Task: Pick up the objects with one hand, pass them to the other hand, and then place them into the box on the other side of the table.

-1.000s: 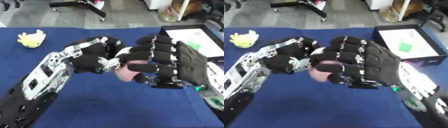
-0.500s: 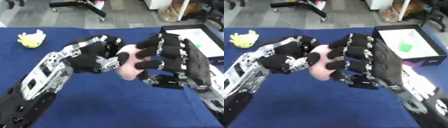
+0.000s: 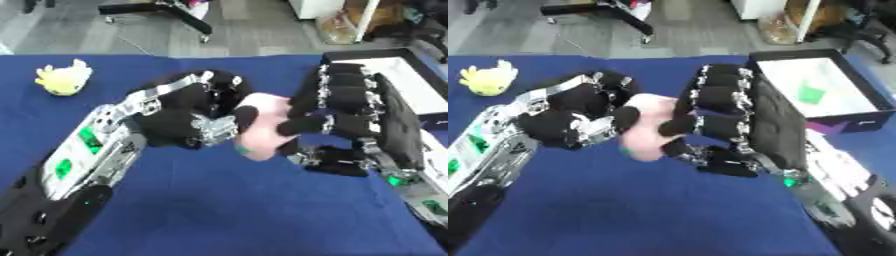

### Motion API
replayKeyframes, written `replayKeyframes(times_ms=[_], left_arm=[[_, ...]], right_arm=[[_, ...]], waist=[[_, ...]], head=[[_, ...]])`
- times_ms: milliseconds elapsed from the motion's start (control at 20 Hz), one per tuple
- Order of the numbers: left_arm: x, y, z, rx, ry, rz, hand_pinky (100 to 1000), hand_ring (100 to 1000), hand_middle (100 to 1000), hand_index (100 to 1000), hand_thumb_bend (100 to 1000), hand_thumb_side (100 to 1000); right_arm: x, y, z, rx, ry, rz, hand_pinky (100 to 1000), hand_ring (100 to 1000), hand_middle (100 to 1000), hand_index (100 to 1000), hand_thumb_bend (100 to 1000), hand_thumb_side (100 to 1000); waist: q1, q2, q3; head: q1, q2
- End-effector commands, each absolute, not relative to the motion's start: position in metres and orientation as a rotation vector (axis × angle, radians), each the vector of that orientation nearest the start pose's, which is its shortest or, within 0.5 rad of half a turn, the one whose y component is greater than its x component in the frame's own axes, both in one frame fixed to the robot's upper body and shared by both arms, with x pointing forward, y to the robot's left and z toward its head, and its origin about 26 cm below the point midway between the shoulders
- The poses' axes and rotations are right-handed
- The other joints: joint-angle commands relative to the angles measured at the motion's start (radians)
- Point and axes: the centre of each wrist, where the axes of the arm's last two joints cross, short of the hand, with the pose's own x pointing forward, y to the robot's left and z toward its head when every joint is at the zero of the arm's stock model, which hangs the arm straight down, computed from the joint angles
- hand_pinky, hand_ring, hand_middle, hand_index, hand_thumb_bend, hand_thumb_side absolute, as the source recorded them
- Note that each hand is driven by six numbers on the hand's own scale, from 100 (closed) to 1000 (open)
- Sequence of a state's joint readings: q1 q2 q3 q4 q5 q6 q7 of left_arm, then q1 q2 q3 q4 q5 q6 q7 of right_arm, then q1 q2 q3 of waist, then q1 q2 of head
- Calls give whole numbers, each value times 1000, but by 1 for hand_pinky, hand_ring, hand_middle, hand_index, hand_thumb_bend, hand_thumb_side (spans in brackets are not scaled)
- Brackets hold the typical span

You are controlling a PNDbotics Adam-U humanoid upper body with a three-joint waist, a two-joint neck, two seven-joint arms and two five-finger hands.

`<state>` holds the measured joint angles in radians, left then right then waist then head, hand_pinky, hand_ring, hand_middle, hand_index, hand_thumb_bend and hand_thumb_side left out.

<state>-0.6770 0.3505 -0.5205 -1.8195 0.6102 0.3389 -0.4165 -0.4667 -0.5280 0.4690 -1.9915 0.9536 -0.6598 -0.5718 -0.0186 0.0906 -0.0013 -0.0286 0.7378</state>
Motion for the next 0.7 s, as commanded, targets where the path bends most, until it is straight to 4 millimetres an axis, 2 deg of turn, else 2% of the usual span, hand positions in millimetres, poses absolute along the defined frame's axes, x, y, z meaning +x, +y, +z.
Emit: replayKeyframes(times_ms=[50, 150, 250, 400, 450, 500, 700], left_arm=[[323, 118, 224, -965, -1591, -1104, 529, 500, 399, 600, 100, 129], [325, 118, 223, -953, -1592, -1096, 533, 510, 412, 612, 100, 177], [327, 119, 221, -934, -1594, -1079, 537, 521, 425, 626, 126, 250], [332, 121, 218, -897, -1605, -1043, 545, 544, 451, 653, 311, 453], [334, 123, 217, -879, -1611, -1026, 546, 550, 456, 658, 346, 487], [336, 124, 216, -863, -1617, -1011, 552, 571, 473, 678, 451, 583], [348, 136, 209, -771, -1659, -905, 573, 619, 520, 726, 657, 739]], right_arm=[[292, -179, 204, 381, 2595, -977, 362, 365, 190, 349, 100, 100], [292, -179, 204, 375, 2605, -973, 348, 355, 116, 333, 100, 110], [292, -180, 205, 370, 2617, -961, 344, 351, 102, 325, 100, 116], [293, -183, 206, 370, 2636, -939, 340, 348, 100, 316, 100, 120], [293, -184, 207, 372, 2643, -931, 340, 348, 100, 315, 100, 121], [294, -185, 207, 374, 2648, -925, 339, 347, 100, 312, 100, 125], [295, -192, 208, 384, 2690, -904, 333, 341, 100, 297, 100, 153]], waist=[[0, -13, 0], [0, -13, 0], [0, -13, -1], [-1, -13, -3], [-1, -13, -4], [-1, -13, -4], [-2, -14, -6]], head=[[-4, 5], [-3, 5], [-3, 6], [-3, 7], [-3, 7], [-3, 7], [-6, 7]])
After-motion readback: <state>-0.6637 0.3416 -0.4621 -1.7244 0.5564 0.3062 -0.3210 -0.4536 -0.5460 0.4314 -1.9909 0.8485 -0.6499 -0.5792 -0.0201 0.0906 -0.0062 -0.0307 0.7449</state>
